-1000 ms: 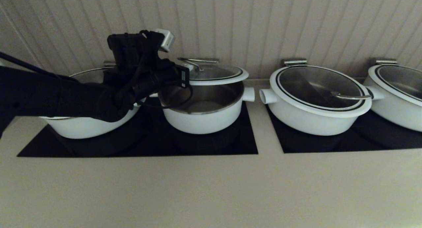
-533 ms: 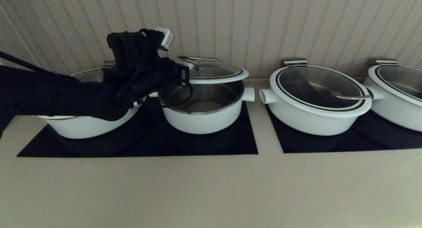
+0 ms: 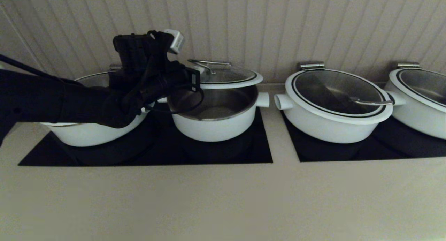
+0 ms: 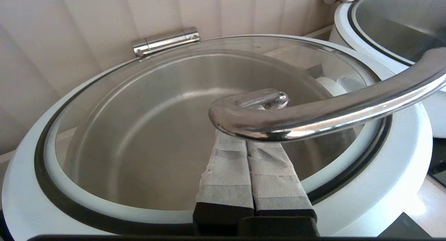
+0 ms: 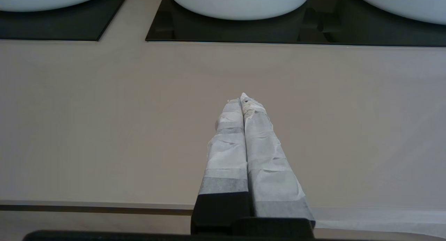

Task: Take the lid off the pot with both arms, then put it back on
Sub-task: Hold the pot lid with the right arm

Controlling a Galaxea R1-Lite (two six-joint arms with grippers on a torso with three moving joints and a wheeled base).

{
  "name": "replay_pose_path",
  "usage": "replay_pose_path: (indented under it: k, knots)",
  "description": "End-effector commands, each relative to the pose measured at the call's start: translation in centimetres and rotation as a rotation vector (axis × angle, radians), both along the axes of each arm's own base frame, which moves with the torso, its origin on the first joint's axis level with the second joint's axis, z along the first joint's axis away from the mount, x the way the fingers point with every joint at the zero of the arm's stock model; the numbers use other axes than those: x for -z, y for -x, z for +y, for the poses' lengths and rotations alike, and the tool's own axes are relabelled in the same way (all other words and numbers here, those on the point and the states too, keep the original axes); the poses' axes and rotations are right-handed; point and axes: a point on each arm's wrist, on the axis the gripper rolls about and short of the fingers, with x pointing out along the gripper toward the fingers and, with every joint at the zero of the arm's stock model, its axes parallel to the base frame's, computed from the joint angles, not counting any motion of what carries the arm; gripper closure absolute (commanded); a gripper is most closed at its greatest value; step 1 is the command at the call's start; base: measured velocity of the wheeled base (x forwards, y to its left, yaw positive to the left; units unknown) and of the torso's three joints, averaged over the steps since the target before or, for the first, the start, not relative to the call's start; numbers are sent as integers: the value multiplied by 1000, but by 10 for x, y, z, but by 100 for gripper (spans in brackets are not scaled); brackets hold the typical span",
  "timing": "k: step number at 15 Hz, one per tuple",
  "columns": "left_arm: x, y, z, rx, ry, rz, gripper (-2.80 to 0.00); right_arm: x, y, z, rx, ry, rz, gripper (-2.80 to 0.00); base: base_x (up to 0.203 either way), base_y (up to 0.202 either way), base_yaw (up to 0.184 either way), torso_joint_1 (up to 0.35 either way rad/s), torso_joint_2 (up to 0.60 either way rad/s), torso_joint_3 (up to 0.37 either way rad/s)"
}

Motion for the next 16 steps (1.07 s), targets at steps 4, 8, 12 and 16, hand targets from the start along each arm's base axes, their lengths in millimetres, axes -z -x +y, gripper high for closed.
replay_pose_path:
  k: [4, 8, 12, 16]
  knots:
    - [4, -2, 0, -2, -4, 8, 0, 1, 0, 1, -42, 91, 14, 0, 0, 0, 0, 0, 0, 0]
    - [8, -4, -2, 0, -7, 15, 0, 0, 1, 1, -49, 130, 9, 0, 0, 0, 0, 0, 0, 0]
    - [8, -4, -2, -2, -6, 14, 0, -42, 13, 3, -146, 54, -8, 0, 0, 0, 0, 0, 0, 0]
    - [7, -3, -1, -3, -4, 9, 0, -87, -31, 4, -217, 11, 166, 0, 0, 0, 0, 0, 0, 0]
